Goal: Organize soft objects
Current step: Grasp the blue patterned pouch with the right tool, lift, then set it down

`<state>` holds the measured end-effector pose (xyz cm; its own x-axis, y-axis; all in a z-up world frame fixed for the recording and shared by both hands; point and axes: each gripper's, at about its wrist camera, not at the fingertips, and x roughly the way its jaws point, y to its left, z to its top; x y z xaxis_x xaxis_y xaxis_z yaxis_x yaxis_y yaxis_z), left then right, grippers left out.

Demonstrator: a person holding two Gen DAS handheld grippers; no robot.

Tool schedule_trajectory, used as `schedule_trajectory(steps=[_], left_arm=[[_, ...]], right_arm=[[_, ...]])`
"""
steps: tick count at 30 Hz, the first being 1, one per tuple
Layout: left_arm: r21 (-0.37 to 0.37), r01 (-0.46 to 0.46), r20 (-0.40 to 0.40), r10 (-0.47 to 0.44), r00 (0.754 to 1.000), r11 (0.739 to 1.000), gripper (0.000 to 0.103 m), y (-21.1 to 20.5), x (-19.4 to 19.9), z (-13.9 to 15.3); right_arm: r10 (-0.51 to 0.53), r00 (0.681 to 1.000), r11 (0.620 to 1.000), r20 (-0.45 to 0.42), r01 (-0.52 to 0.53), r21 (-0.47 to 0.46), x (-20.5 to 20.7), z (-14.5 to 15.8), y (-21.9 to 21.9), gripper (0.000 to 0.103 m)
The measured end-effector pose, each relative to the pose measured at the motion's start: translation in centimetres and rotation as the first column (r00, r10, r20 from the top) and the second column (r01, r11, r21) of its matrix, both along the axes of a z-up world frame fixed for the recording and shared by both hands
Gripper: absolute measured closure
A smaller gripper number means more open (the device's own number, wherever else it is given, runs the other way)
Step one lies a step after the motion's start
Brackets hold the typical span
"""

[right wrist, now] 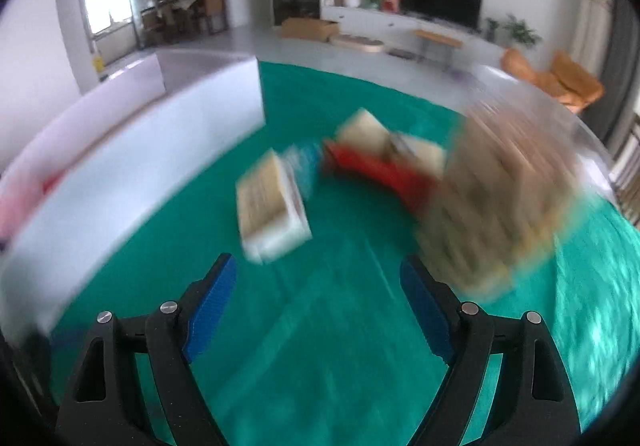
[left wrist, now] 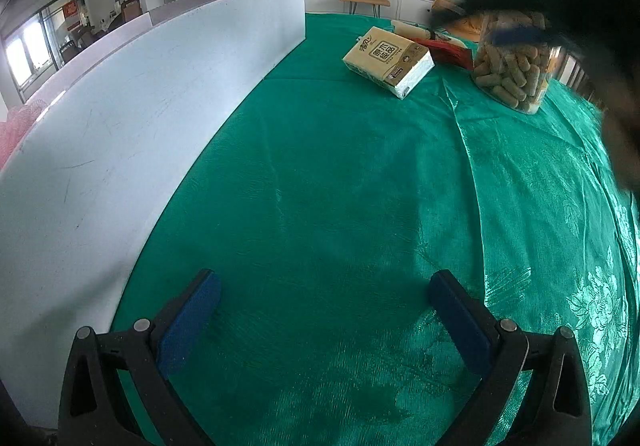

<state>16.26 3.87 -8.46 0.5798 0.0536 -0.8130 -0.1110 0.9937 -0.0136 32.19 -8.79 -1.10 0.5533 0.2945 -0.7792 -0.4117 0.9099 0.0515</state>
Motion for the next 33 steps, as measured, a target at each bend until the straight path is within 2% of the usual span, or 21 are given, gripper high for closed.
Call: schedule_trajectory(steps=[3, 6, 9, 10, 11, 12, 13, 16, 20, 23, 26, 29, 33], left_arm=[[0.000, 0.000, 0.000, 0.000, 1.000, 1.000, 0.000, 0.0, 0.0, 0.0], [0.000, 0.001, 0.000, -0.001, 1.000, 1.000, 0.000, 0.0, 0.0, 0.0], [-0.001, 0.001, 0.000, -0.001, 1.000, 1.000, 0.000, -0.1, 0.1, 0.0], [-0.001, 0.002, 0.000, -0.002, 1.000, 1.000, 0.000, -0.1, 0.0, 0.0], [-0.001, 0.001, 0.000, -0.001, 1.000, 1.000, 0.000, -0.1, 0.1, 0.0], [-0.001, 0.002, 0.000, -0.002, 1.000, 1.000, 0.000, -0.1, 0.1, 0.0], [-0.001, 0.003, 0.000, -0.003, 1.000, 1.000, 0.000, -0.1, 0.1, 0.0], [-0.001, 0.004, 0.000, -0.004, 1.000, 1.000, 0.000, -0.2, 0.1, 0.0], [-0.001, 0.005, 0.000, -0.005, 1.000, 1.000, 0.000, -0.2, 0.1, 0.0], [-0.001, 0.005, 0.000, -0.005, 1.000, 1.000, 0.000, -0.2, 0.1, 0.0], [-0.002, 0.004, 0.000, -0.004, 1.000, 1.000, 0.000, -0.2, 0.2, 0.0], [-0.002, 0.005, 0.000, -0.005, 1.000, 1.000, 0.000, -0.2, 0.2, 0.0], [-0.002, 0.005, 0.000, -0.005, 1.000, 1.000, 0.000, -0.2, 0.2, 0.0]], right_arm=[[-0.073, 0.990, 0.997, -0.120, 0.075, 0.017, 5.2, -0.5, 2.1, 0.020], [-0.159, 0.961, 0.983, -0.224, 0.175, 0.051, 8.9, -2.0, 3.2, 0.020], [-0.220, 0.935, 0.972, -0.279, 0.234, 0.019, 10.9, -3.6, 4.0, 0.021], [-0.232, 0.927, 0.969, -0.295, 0.246, 0.012, 11.3, -4.1, 4.2, 0.025], [-0.244, 0.917, 0.966, -0.315, 0.258, 0.001, 11.6, -4.8, 4.3, 0.034], [-0.238, 0.908, 0.967, -0.345, 0.256, 0.007, 11.8, -5.3, 4.5, 0.060], [-0.241, 0.909, 0.967, -0.341, 0.256, -0.001, 11.6, -5.2, 4.5, 0.061], [-0.176, 0.940, 0.984, -0.291, 0.169, -0.046, 9.8, -4.1, 5.7, 0.061], [-0.077, 0.987, 0.996, -0.141, 0.081, 0.029, 5.4, 1.0, 5.0, 0.061], [-0.012, 0.998, 0.997, -0.057, 0.017, 0.080, 0.7, 5.2, 2.6, 0.061], [0.025, 0.998, 0.995, -0.049, -0.020, 0.100, -3.8, 6.7, -0.3, 0.061], [0.000, 0.995, 0.996, -0.098, 0.009, 0.091, -7.1, 5.5, -4.5, 0.061], [-0.146, 0.975, 0.988, -0.169, 0.153, 0.029, -8.6, 1.4, -11.6, 0.061]])
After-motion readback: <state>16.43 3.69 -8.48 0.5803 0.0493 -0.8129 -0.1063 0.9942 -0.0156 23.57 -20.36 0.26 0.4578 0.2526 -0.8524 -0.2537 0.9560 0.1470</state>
